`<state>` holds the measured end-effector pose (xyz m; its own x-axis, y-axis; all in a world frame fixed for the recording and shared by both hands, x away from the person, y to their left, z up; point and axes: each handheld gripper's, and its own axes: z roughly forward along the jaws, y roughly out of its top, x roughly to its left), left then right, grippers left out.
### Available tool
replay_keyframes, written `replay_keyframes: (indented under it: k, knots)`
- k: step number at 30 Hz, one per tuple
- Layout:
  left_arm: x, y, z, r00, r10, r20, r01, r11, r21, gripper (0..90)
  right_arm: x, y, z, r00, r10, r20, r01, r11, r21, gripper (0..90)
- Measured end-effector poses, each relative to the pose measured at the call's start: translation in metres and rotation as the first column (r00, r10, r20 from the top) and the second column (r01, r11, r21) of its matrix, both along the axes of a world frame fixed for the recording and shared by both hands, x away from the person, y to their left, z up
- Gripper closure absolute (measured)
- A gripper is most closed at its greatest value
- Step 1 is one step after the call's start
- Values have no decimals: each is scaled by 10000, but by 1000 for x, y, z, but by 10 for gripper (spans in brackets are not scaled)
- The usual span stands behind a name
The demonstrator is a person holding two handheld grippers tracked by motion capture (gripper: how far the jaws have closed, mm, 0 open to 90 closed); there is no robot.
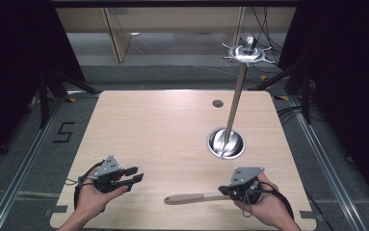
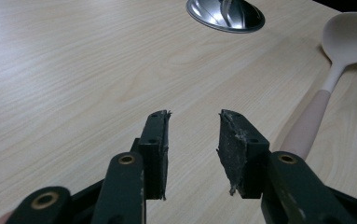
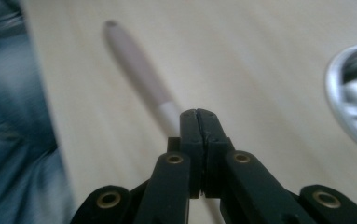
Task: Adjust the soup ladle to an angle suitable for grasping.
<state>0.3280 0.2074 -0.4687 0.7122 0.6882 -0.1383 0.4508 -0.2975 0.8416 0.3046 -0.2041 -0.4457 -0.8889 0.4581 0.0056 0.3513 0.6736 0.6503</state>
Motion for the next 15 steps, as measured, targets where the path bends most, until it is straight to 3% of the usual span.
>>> replay_keyframes:
  k: [1,2,3,4,5,7,11,12,13,15]
  knots:
    - [1,0,0,10000,24,1,-24,10000,-45,619,-1,8,-2,9984,553,-96,-555,9984,-131,900]
    - [1,0,0,10000,24,1,-24,10000,-45,618,-1,8,-2,9984,553,-96,-555,9984,-131,900]
    - [2,-1,0,10000,79,8,-79,10000,-7,618,-8,30,-7,9892,1310,-652,-1349,9891,-592,900]
    - [4,-1,0,10000,52,-29,-52,10000,34,617,-10,40,-10,9816,1752,-762,-1815,9796,-862,900]
    - [4,-1,0,10000,32,-13,-32,10000,39,616,-12,47,-12,9817,1671,-914,-1757,9798,-956,900]
    - [4,-2,0,10000,13,4,-13,10000,30,613,-10,63,-18,9691,2183,-1144,-2322,9644,-1266,900]
    - [2,-1,-1,10000,42,48,-42,10000,-38,597,-9,83,-26,9733,1832,-1383,-2049,9651,-1630,900]
    - [2,1,-1,9999,26,121,-26,10000,-52,592,-11,91,-29,9739,1389,-1795,-1725,9669,-1881,900]
    - [2,1,-1,9999,26,121,-26,10000,-52,587,-8,92,-30,9729,1707,-1557,-1994,9610,-1919,900]
    - [1,2,0,9996,183,191,-182,9998,-76,580,-7,95,-32,9745,1572,-1602,-1880,9616,-2000,900]
